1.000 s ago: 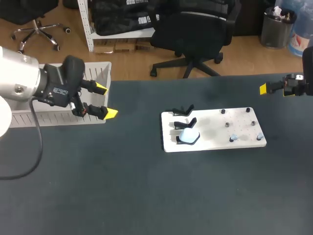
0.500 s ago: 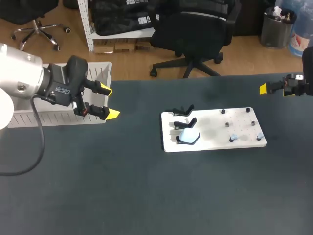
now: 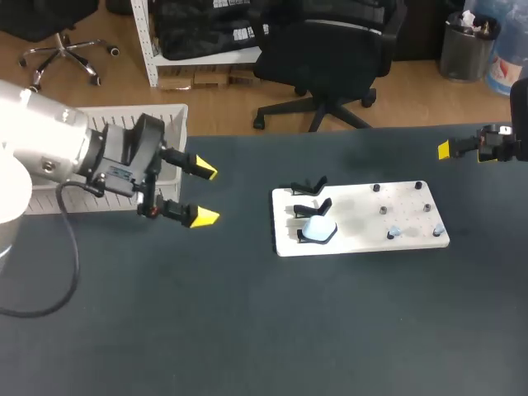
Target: Pick up each earbud case from the left stands, insert the matching earbuds, close the lid, and place the case in the box.
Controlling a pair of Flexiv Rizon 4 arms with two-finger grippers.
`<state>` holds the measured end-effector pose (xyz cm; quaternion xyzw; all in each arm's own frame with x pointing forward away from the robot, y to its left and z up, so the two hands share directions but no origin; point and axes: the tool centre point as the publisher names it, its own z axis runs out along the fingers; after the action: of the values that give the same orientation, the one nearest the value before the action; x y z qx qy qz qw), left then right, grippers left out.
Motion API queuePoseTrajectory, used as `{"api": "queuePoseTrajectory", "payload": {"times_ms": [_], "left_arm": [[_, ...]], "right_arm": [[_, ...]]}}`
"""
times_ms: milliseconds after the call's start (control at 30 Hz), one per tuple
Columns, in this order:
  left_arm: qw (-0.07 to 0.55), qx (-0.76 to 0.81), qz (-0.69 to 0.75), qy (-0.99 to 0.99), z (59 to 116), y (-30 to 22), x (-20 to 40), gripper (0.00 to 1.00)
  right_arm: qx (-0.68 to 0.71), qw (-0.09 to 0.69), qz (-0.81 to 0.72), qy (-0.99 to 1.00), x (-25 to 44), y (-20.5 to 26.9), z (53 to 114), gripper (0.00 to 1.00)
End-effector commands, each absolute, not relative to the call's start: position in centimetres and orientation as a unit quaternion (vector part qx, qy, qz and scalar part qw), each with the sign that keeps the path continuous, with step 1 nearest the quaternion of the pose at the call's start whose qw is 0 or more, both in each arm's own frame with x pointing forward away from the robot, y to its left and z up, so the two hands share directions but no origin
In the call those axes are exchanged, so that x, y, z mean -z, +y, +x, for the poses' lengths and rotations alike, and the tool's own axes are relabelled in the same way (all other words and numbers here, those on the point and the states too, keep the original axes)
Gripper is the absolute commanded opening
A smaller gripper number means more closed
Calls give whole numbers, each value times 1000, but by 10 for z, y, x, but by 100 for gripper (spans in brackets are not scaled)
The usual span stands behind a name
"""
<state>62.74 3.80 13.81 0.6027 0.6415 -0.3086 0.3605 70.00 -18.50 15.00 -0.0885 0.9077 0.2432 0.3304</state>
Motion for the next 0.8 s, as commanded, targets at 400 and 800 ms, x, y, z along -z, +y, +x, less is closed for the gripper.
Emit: {"api": "queuePoseTrajectory", "payload": {"times_ms": [400,800], "left_arm": [[337,338,630,612,651,-11,-99,100],[316,346,644,605,664,-45,-63,95]], "right_arm": [[-243,330,-88,908,-150,-185,700,100],[-243,330,-88,908,-150,-185,700,100]]}}
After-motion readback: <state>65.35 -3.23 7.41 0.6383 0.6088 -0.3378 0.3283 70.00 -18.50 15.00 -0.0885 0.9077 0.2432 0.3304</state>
